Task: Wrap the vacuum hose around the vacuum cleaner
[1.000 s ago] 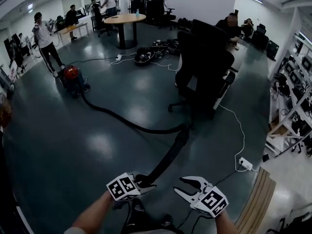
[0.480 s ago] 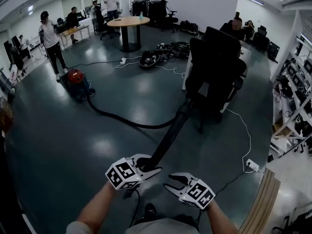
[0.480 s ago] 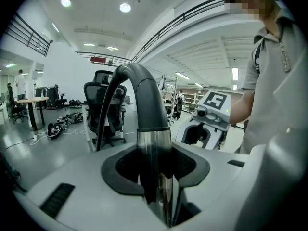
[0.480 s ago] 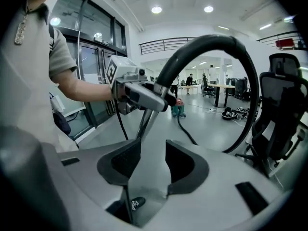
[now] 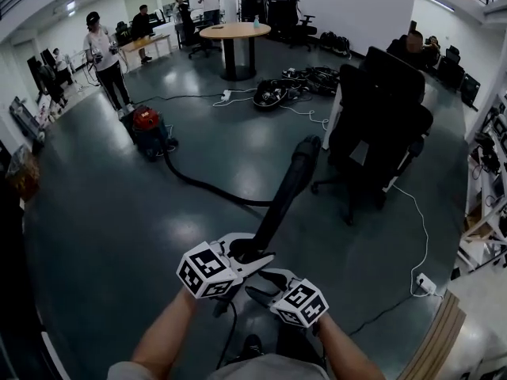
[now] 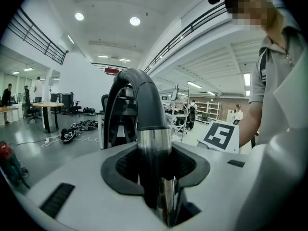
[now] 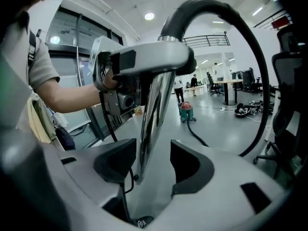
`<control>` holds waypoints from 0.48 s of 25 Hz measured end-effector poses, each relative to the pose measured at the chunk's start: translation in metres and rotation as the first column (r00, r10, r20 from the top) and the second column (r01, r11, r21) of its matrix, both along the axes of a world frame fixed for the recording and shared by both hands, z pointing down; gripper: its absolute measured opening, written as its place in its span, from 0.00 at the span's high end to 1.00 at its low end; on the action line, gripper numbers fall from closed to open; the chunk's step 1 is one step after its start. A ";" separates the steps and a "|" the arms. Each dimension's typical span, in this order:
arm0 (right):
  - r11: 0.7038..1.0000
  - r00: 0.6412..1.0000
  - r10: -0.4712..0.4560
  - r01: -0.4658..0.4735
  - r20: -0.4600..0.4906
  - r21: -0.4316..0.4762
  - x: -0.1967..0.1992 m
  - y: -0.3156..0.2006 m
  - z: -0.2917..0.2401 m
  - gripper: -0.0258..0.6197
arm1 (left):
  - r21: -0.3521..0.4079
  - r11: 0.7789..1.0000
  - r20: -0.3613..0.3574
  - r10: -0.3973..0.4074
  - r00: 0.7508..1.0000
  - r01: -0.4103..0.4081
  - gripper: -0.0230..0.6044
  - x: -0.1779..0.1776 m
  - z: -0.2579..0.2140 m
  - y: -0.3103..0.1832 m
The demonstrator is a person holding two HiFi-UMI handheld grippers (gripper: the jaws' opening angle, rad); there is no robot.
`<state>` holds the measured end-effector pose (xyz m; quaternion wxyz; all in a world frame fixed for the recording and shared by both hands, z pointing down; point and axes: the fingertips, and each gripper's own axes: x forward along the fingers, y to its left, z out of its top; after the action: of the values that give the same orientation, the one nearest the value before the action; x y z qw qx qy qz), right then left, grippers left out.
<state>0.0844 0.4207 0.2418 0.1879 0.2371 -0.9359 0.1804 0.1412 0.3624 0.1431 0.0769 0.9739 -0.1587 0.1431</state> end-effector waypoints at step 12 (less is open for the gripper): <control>0.968 0.951 -0.216 0.239 0.219 -0.081 -0.006 -0.085 -0.002 0.58 | 0.008 0.966 -0.038 -0.260 0.965 0.260 0.72 0.037 -0.027 -0.091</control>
<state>0.0784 0.3355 0.2401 0.1206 0.0969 -0.9606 0.2309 0.1779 0.2716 0.1164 0.0917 0.9476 -0.2845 0.1130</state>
